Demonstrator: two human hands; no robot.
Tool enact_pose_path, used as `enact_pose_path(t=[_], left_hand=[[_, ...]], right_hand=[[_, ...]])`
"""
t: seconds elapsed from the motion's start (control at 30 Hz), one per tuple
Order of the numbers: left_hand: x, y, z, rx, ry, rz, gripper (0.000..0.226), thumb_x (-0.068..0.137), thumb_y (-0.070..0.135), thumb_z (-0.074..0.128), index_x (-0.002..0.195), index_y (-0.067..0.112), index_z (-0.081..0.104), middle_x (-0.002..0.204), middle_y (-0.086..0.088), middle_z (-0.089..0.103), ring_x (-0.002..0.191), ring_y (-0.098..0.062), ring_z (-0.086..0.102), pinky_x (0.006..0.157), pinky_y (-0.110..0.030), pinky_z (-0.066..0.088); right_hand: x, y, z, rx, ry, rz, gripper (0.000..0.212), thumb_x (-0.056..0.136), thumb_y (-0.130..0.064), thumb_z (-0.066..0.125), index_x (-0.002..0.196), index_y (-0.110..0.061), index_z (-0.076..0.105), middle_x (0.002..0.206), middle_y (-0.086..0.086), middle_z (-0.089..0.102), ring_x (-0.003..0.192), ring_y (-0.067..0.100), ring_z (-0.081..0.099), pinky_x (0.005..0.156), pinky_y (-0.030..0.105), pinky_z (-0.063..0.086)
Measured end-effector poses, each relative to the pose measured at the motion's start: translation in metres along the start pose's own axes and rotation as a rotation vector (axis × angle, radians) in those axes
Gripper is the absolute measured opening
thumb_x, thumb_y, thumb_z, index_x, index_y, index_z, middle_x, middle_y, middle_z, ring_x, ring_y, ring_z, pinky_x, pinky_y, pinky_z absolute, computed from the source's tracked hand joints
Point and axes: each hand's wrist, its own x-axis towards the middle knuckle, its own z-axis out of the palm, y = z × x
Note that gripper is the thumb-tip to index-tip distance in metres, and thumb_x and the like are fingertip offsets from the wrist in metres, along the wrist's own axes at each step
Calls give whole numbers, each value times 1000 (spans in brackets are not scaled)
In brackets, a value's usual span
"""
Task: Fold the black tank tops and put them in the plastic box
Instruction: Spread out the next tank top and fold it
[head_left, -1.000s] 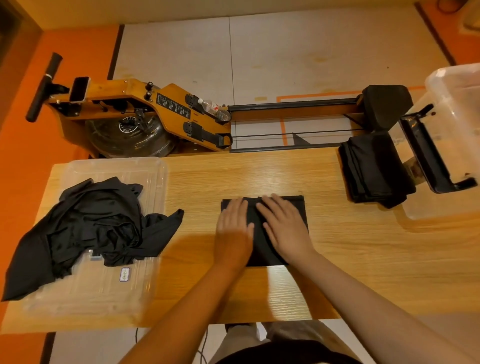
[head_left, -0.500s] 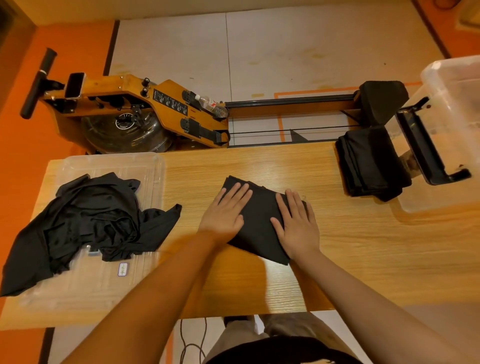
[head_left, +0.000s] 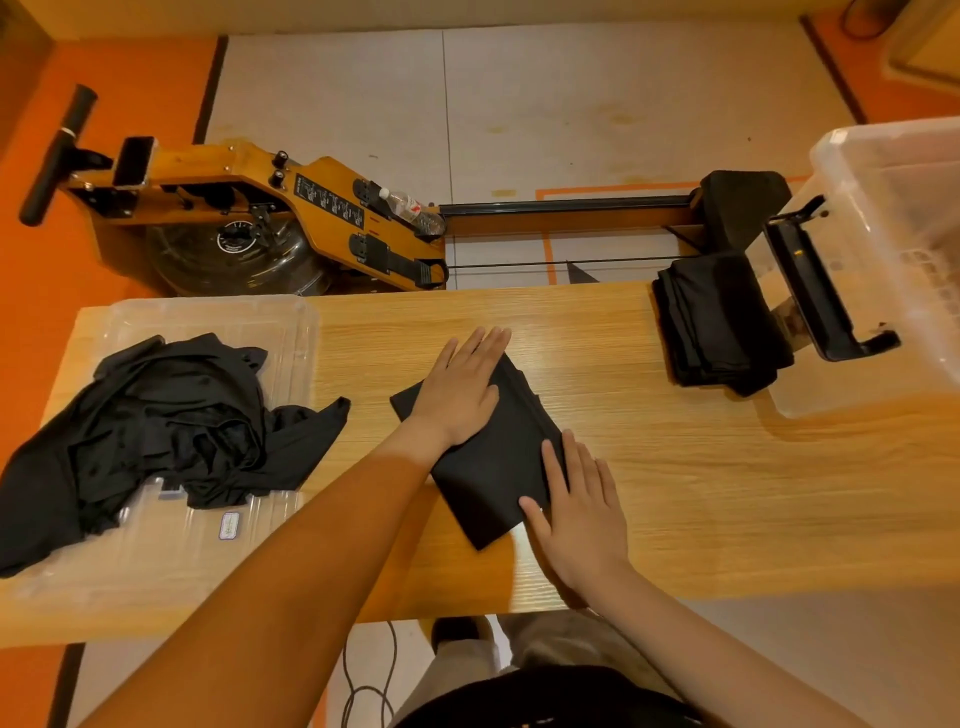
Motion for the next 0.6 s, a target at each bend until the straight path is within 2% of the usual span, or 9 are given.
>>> enact_pose_path(t=[0.1,0.17,0.27,0.33,0.4,0.47,0.6], left_hand=[[-24,15,8,-24,143,-75,63,102,28,30,154,15,-1,162,0,0,149,-14,-4,122,-36,-1],[-51,29,29,-9,192,-188,62,100,31,24,154,12,0,162,-3,-2,149,-17,-2,121,-37,-1],[-88,49,63,-94,229,-375,65,96,37,27,152,4,18,160,-14,16,148,-26,14,119,-43,14],[-104,53,77,-124,205,-432,66,95,40,31,149,3,29,156,-15,26,145,-29,24,116,-48,27],[-110,49,81,-91,182,-408,65,94,43,32,147,5,34,155,-14,30,144,-28,27,114,-49,30],[-112,37,82,-39,170,-320,65,94,43,32,149,7,33,156,-11,28,146,-25,23,117,-46,23],[-110,10,73,92,125,-113,69,91,39,35,152,12,17,159,-5,15,148,-18,12,118,-38,7]], right_hand=[[22,3,-6,42,59,-26,64,96,-49,30,148,-11,34,154,15,31,142,30,29,115,40,10],[38,2,-9,60,73,-153,61,97,-43,29,150,-12,29,156,12,26,145,26,19,116,41,11],[57,-5,-6,36,33,-423,56,99,-38,28,150,-14,28,157,6,26,147,22,15,116,40,13],[63,-7,-1,-3,-16,-512,55,99,-36,26,150,-16,29,157,4,26,147,22,16,116,40,13],[62,-7,2,-10,-33,-472,55,99,-36,25,150,-17,29,157,4,27,147,21,17,116,38,12],[51,-9,5,33,-34,-385,55,99,-36,24,150,-16,27,157,5,27,147,21,17,116,37,12],[20,-16,9,115,-2,-261,60,98,-43,28,150,-12,20,157,7,20,146,22,16,116,34,10]])
